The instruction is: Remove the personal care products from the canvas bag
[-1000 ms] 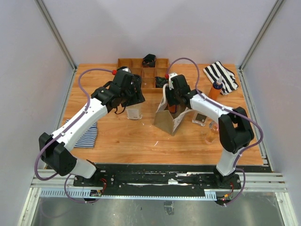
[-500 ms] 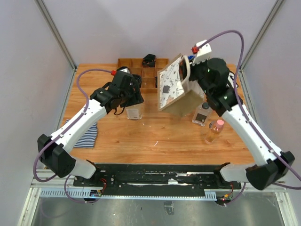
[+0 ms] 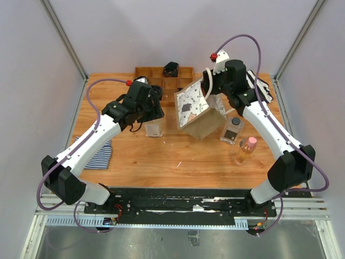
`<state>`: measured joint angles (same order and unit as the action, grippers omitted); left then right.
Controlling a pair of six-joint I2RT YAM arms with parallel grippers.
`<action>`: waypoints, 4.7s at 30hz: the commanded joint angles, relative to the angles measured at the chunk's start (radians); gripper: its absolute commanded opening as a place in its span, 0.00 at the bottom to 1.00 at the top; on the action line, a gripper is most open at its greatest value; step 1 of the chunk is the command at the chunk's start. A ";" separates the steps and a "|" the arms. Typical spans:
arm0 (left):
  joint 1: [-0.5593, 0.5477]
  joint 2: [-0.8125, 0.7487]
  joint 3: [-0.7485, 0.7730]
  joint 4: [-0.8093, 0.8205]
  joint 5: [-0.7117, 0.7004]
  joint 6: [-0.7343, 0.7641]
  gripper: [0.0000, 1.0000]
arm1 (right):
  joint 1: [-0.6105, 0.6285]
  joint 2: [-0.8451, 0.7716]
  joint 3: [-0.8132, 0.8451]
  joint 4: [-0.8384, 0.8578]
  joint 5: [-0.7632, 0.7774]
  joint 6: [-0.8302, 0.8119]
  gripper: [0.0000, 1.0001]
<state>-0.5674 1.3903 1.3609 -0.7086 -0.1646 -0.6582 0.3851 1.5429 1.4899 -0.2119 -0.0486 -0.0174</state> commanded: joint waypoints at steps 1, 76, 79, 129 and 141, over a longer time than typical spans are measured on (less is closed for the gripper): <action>-0.006 -0.025 0.000 0.024 -0.005 0.003 0.67 | 0.018 -0.048 0.064 0.055 -0.122 0.045 0.01; -0.006 -0.108 -0.050 0.039 -0.043 0.013 0.69 | -0.087 0.475 0.229 0.052 0.060 0.117 0.04; -0.006 -0.100 -0.044 0.032 -0.048 0.009 0.71 | -0.087 0.484 0.195 0.070 0.050 0.115 0.04; 0.289 0.201 0.209 0.319 -0.439 0.387 0.99 | -0.327 -0.336 -0.143 -0.155 -0.087 0.120 0.99; 0.289 0.201 0.209 0.319 -0.439 0.387 0.99 | -0.327 -0.336 -0.143 -0.155 -0.087 0.120 0.99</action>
<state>-0.2810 1.5887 1.5528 -0.3992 -0.5911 -0.2699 0.0582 1.2140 1.3235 -0.3794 -0.1310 0.0978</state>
